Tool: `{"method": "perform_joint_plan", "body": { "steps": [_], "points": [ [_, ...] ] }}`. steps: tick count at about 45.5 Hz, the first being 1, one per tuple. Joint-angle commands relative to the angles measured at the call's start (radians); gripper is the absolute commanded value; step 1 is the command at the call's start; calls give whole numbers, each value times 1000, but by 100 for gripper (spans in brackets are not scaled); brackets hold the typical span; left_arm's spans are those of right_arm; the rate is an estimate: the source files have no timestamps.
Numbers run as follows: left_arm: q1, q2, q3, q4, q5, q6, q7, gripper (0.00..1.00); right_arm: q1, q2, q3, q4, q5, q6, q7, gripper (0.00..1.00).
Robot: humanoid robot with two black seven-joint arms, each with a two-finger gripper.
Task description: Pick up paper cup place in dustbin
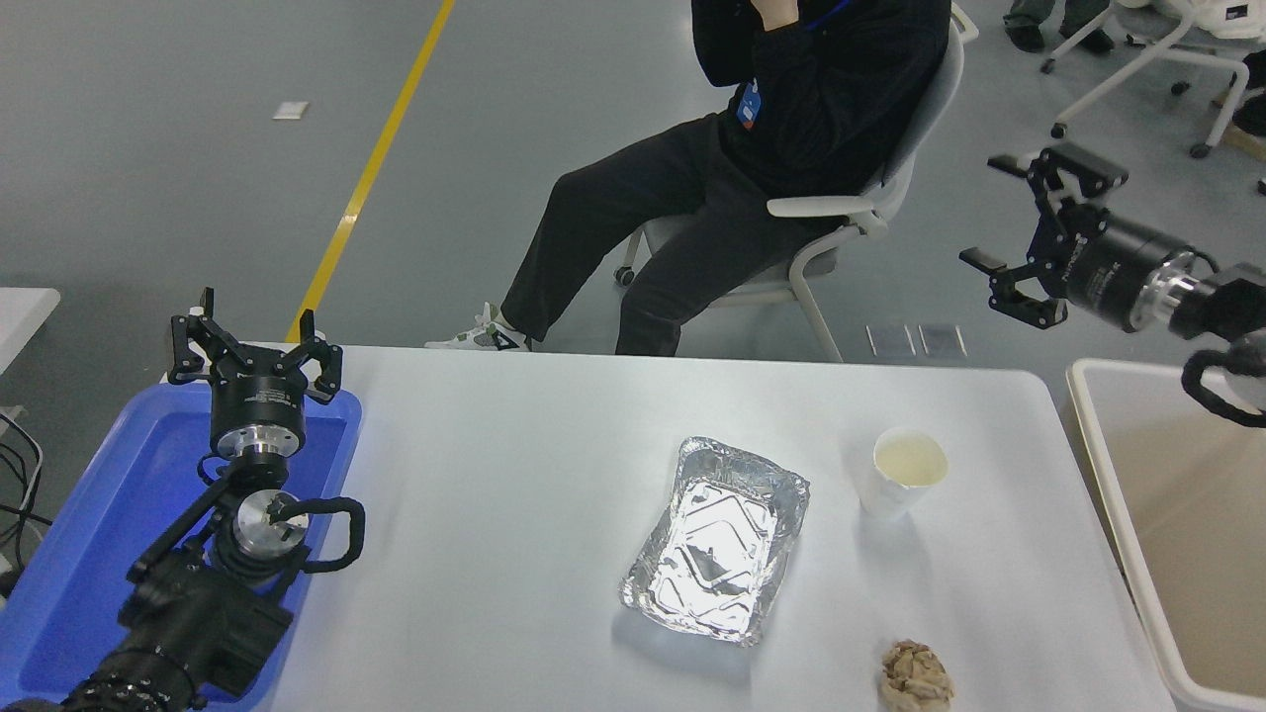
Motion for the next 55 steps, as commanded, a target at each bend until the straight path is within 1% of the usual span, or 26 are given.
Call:
{"method": "perform_joint_plan", "body": {
  "steps": [1, 5, 9, 10, 18, 21, 25, 30, 33, 41, 50, 55],
  "points": [
    [-1, 0, 0, 0, 0, 0, 1, 99, 327, -118, -362, 110, -66, 2, -6, 100],
    [-1, 0, 0, 0, 0, 0, 0, 99, 471, -118, -551, 151, -125, 2, -3, 100],
    [-1, 0, 0, 0, 0, 0, 1, 99, 593, -114, -710, 193, -157, 0, -3, 100],
    [-1, 0, 0, 0, 0, 0, 0, 99, 663, -109, -797, 223, -174, 2, -1, 100],
    [-1, 0, 0, 0, 0, 0, 0, 99, 866, -23, -985, 269, -235, 3, -1, 100],
    [-1, 0, 0, 0, 0, 0, 0, 99, 956, 32, -1063, 272, -235, 9, 2, 100],
    [-1, 0, 0, 0, 0, 0, 0, 99, 1085, 141, -1197, 282, -231, 12, 8, 100],
    [-1, 0, 0, 0, 0, 0, 0, 99, 1173, 274, -1319, 340, -232, 12, 34, 100],
    [-1, 0, 0, 0, 0, 0, 0, 99, 1205, 325, -1346, 390, -235, 12, 40, 100],
    [-1, 0, 0, 0, 0, 0, 1, 99, 1223, 411, -1343, 481, -269, 15, 34, 100],
    [-1, 0, 0, 0, 0, 0, 1, 99, 1200, 448, -1352, 533, -356, 51, 31, 100],
    [-1, 0, 0, 0, 0, 0, 1, 99, 1205, 443, -1353, 539, -378, 147, 32, 100]
  ]
}}
